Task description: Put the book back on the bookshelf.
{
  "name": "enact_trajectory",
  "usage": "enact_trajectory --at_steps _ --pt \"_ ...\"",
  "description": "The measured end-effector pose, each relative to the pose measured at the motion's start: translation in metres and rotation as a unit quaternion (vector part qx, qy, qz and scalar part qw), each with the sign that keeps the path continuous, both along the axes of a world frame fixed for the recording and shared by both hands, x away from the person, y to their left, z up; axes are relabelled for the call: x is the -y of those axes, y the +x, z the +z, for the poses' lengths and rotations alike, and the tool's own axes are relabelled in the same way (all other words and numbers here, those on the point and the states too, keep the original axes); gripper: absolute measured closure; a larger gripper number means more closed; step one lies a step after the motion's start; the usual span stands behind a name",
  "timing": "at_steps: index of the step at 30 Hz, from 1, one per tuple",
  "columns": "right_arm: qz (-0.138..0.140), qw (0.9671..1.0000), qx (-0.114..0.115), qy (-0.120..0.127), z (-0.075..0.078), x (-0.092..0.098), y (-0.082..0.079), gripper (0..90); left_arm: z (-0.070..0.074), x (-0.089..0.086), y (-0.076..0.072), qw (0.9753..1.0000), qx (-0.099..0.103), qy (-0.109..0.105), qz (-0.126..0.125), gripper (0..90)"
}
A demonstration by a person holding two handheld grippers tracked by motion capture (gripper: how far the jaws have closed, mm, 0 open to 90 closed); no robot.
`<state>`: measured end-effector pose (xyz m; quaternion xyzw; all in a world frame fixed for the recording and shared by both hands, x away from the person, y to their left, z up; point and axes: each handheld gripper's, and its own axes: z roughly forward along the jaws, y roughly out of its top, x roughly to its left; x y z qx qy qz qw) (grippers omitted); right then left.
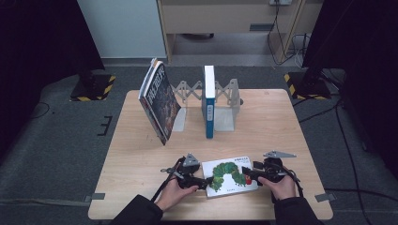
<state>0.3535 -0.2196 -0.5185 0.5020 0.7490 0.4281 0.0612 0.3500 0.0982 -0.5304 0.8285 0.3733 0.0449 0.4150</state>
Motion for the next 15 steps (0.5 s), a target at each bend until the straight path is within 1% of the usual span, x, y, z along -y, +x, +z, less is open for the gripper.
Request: enact_trajectory --at_steps 2,4,6,9,11,12,15 --pt "0.001 1.0 -0.002 -0.001 -0.0002 0.001 -0.0025 33.4 0.0015 -0.0008 -0.0015 1.0 -0.004 0.002 0.0 24.7" --pt "0.001 1.0 -0.006 -0.002 -0.0012 0.0014 -0.0051 33.4 0.0029 -0.0001 -0.0042 0.9999 -0.014 0.0 -0.002 28.8" --pt "0.002 0.9999 -0.012 -0.006 -0.0022 0.0015 -0.0066 33.4 0.003 0.0021 -0.0068 0.9998 -0.02 -0.001 -0.007 30.2" --pt "0.005 0.9998 -0.016 -0.011 -0.0039 0.0 -0.0068 33.4 0.0029 0.0051 -0.0094 0.9999 -0.014 0.004 -0.007 27.3" --pt "0.007 0.9997 -0.022 -0.007 -0.0048 -0.0027 -0.0073 33.7 0.0029 0.0044 -0.0088 0.9998 -0.017 0.002 -0.006 28.0" --pt "0.008 0.9998 -0.02 -0.006 -0.0054 -0.0039 -0.0071 32.4 0.0029 0.0043 -0.0087 0.9998 -0.017 0.002 -0.006 28.4" --pt "0.011 0.9996 -0.024 -0.007 -0.0048 -0.0043 -0.0068 32.0 0.0029 0.0046 -0.0087 0.9999 -0.014 0.004 -0.008 28.3"
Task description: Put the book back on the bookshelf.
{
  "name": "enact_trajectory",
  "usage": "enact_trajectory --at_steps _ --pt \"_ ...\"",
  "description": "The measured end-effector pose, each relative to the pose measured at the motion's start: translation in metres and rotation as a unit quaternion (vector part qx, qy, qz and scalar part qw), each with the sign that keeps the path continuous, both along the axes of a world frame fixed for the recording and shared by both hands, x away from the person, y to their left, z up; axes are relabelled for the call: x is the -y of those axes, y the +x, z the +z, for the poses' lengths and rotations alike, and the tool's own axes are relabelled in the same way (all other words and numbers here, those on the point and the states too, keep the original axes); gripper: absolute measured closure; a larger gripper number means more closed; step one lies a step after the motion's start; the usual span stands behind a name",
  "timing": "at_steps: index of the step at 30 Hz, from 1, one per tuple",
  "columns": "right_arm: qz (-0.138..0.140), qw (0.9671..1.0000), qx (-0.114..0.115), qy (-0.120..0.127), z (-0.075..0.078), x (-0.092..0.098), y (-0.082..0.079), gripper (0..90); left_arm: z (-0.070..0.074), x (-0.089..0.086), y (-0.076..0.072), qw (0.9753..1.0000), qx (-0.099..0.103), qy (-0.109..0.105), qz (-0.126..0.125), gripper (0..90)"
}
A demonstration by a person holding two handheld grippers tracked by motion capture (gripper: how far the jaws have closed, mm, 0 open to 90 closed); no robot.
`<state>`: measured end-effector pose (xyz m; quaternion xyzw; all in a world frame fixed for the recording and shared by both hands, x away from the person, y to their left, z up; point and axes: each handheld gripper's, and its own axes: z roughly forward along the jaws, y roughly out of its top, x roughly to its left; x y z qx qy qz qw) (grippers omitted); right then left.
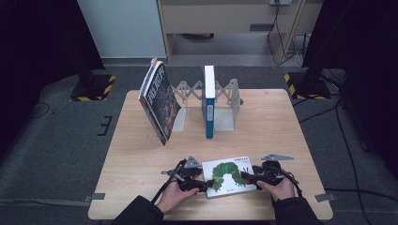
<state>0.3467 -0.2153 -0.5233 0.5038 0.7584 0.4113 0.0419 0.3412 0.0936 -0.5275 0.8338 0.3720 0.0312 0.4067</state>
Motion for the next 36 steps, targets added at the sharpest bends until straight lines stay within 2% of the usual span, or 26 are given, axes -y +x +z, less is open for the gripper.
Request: enact_trajectory --at_steps 4,8,15,20,25,26,28,30,31,36 --pt "-0.002 1.0 -0.002 0.009 0.0 0.002 0.002 31.9 0.0 0.0 0.002 1.0 0.0 -0.001 0.0 28.4" --pt "-0.004 0.9999 -0.003 0.01 0.0 0.001 0.005 32.0 0.002 0.001 0.004 0.9997 0.021 0.006 -0.005 30.6" --pt "-0.01 0.9999 -0.006 0.012 0.0 -0.002 0.009 32.1 0.0 -0.001 0.008 0.9996 0.026 0.003 -0.003 29.3" --pt "-0.009 0.9999 0.006 0.007 -0.001 -0.001 0.01 34.7 0.0 0.001 0.006 0.9995 0.031 0.006 -0.003 27.6" --pt "-0.006 0.9998 0.008 0.014 -0.001 0.001 0.009 34.8 -0.001 0.002 0.005 0.9995 0.031 0.008 -0.006 23.3" --pt "-0.01 0.9998 0.003 0.019 0.0 0.001 0.007 34.7 -0.001 0.002 0.005 0.9995 0.031 0.008 -0.006 23.0" --pt "-0.008 0.9997 0.008 0.023 0.0 0.003 0.007 34.6 -0.002 0.001 0.005 0.9995 0.029 0.008 -0.008 21.3" --pt "-0.01 0.9994 0.008 0.032 0.001 0.004 0.007 34.6 -0.004 0.001 0.006 0.9996 0.02 0.004 -0.017 15.9" --pt "-0.012 0.9992 0.007 0.037 0.002 0.004 0.006 34.5 -0.004 0.001 0.005 0.9995 0.022 0.002 -0.021 14.3" --pt "-0.018 0.9975 0.009 0.067 0.004 0.01 0.006 34.5 -0.006 0.001 0.005 0.9995 0.023 -0.006 -0.021 13.4"
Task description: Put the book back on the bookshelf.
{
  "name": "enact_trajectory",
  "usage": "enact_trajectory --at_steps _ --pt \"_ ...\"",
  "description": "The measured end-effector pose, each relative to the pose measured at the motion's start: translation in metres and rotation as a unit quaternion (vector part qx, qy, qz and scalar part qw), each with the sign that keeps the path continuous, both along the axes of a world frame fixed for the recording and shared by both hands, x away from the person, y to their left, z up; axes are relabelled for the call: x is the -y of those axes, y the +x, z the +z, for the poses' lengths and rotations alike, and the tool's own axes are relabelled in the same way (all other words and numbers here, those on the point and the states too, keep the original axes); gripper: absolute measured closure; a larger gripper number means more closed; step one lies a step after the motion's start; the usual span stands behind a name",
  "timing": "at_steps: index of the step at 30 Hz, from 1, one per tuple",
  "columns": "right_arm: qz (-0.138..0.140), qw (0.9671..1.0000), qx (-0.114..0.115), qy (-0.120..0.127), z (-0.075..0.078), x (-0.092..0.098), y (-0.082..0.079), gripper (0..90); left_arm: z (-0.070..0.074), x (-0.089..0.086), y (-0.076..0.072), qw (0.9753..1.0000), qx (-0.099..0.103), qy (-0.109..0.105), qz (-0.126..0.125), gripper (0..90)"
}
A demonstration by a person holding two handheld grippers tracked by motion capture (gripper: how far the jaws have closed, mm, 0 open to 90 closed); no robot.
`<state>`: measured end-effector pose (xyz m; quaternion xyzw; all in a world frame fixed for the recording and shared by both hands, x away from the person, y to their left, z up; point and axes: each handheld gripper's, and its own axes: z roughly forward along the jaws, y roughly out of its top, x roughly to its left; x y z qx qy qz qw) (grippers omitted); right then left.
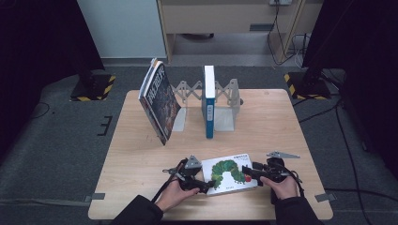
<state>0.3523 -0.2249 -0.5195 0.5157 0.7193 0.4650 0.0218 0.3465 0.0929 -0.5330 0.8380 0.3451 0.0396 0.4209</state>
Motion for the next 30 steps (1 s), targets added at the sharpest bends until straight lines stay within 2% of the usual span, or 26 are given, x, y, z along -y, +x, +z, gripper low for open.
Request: enact_trajectory --at_steps 3,7,11,15,22,30 --pt "-0.002 0.9999 0.002 0.012 0.002 0.001 0.0 34.5 -0.001 -0.001 0.0 1.0 0.001 -0.005 -0.004 12.3" --pt "-0.005 0.9998 0.009 0.015 0.004 0.001 -0.001 34.5 -0.003 0.0 -0.001 0.9999 0.008 -0.007 -0.007 9.1" --pt "-0.006 0.9997 0.018 0.019 0.005 0.001 0.0 34.5 -0.003 0.0 -0.001 0.9999 0.005 -0.009 -0.005 8.3" --pt "-0.013 0.9988 0.026 0.039 0.008 0.002 -0.001 34.7 -0.002 -0.001 -0.001 1.0 0.0 -0.009 0.001 7.9" --pt "-0.02 0.9966 0.039 0.07 0.012 0.001 0.0 35.3 -0.003 -0.002 0.0 0.9999 -0.002 -0.017 -0.002 5.8" --pt "-0.025 0.9964 0.035 0.073 0.01 0.001 -0.001 35.8 -0.003 -0.002 0.0 0.9998 -0.002 -0.019 0.0 5.6"
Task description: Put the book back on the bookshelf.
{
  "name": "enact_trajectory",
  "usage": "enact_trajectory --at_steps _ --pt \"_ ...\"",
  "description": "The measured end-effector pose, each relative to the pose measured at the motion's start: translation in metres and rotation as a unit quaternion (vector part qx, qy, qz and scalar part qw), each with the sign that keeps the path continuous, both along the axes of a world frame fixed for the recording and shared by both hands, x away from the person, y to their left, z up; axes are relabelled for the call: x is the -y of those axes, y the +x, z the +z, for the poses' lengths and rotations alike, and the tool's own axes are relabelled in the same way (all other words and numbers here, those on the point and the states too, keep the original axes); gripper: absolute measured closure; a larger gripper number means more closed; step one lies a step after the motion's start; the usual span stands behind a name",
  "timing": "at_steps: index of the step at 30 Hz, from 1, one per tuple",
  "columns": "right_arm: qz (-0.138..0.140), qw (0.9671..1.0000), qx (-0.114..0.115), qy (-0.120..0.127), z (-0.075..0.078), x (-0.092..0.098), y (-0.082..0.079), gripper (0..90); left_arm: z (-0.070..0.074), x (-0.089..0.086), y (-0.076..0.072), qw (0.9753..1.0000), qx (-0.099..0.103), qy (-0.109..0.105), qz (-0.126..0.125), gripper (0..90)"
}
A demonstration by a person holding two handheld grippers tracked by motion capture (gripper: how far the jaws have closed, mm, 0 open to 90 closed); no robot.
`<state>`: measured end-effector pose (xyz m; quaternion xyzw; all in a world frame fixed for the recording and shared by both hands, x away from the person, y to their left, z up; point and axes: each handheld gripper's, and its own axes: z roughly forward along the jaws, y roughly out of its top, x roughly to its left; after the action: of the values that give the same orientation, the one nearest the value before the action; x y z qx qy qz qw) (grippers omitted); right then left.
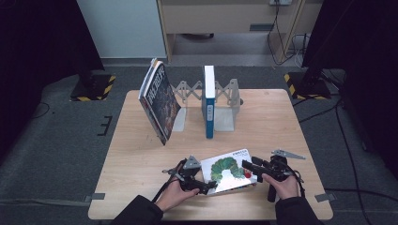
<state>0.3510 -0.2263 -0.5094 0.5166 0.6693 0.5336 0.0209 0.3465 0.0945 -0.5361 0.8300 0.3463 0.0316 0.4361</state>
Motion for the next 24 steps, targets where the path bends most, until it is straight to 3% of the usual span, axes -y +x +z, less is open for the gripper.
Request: enact_trajectory --at_steps 11,15,24 --pt "0.007 0.9999 -0.011 -0.007 -0.0019 -0.0006 -0.0034 37.5 0.0 0.0004 -0.0002 1.0 -0.002 -0.001 0.0 4.2" --pt "0.025 0.9992 -0.031 -0.003 -0.0031 -0.0031 -0.0045 40.5 0.0 0.0001 0.0002 1.0 -0.004 -0.001 -0.002 3.4" --pt "0.049 0.9975 -0.042 -0.029 -0.006 -0.0098 0.002 42.5 -0.0001 0.0011 0.0001 1.0 -0.003 0.002 -0.007 1.5"
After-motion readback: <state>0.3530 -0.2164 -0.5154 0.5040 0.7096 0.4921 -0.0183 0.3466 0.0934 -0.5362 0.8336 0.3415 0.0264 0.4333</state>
